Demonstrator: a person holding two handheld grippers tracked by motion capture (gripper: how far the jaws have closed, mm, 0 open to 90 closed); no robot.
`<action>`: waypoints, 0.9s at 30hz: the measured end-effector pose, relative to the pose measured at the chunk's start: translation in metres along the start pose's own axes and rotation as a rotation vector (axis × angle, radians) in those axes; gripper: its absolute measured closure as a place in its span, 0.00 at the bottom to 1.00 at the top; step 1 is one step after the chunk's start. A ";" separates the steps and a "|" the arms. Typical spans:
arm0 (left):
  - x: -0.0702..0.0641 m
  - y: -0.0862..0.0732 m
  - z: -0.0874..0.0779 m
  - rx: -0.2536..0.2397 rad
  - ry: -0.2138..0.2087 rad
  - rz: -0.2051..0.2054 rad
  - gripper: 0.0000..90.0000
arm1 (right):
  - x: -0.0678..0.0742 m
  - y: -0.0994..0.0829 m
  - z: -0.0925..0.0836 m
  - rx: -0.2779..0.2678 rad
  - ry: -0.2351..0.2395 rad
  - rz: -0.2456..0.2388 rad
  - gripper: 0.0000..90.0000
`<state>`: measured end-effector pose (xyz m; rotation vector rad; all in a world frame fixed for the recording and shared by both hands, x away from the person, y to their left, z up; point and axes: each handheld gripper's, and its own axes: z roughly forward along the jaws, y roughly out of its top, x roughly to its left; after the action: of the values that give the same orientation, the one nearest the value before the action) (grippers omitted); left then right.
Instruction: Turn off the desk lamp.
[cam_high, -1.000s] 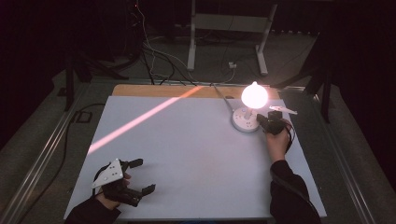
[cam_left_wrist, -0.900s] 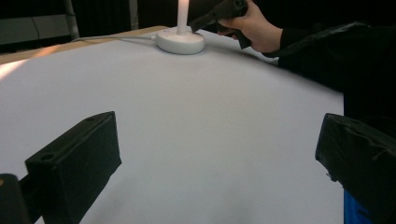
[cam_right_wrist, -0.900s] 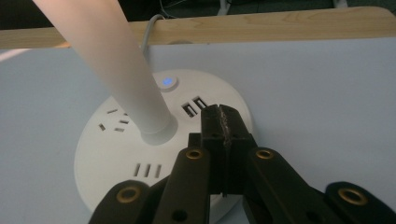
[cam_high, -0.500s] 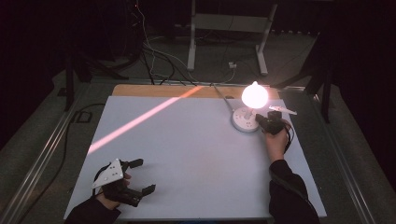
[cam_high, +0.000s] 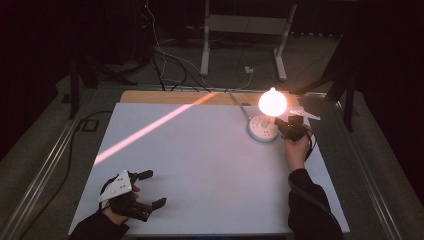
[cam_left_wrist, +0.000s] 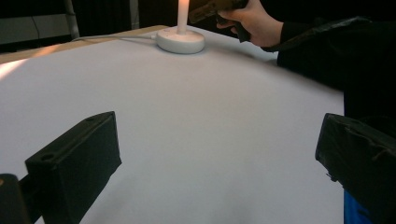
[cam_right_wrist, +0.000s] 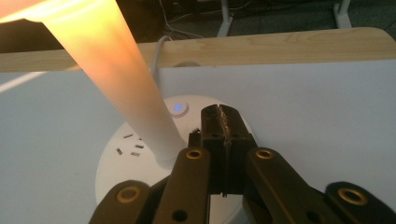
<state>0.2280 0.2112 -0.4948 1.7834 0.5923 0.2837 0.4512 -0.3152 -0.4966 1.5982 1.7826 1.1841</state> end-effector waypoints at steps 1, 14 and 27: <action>0.000 0.000 0.000 -0.001 0.001 0.000 0.01 | 0.000 0.000 0.000 -0.002 0.002 -0.001 1.00; 0.001 0.000 0.000 0.005 0.001 -0.001 0.01 | -0.001 -0.004 0.002 0.009 -0.014 -0.008 1.00; 0.000 0.000 0.000 0.005 0.002 0.001 0.01 | -0.004 -0.012 0.007 0.033 -0.008 0.012 1.00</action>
<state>0.2284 0.2113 -0.4951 1.7886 0.5943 0.2845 0.4510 -0.3162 -0.5114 1.6319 1.7985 1.1585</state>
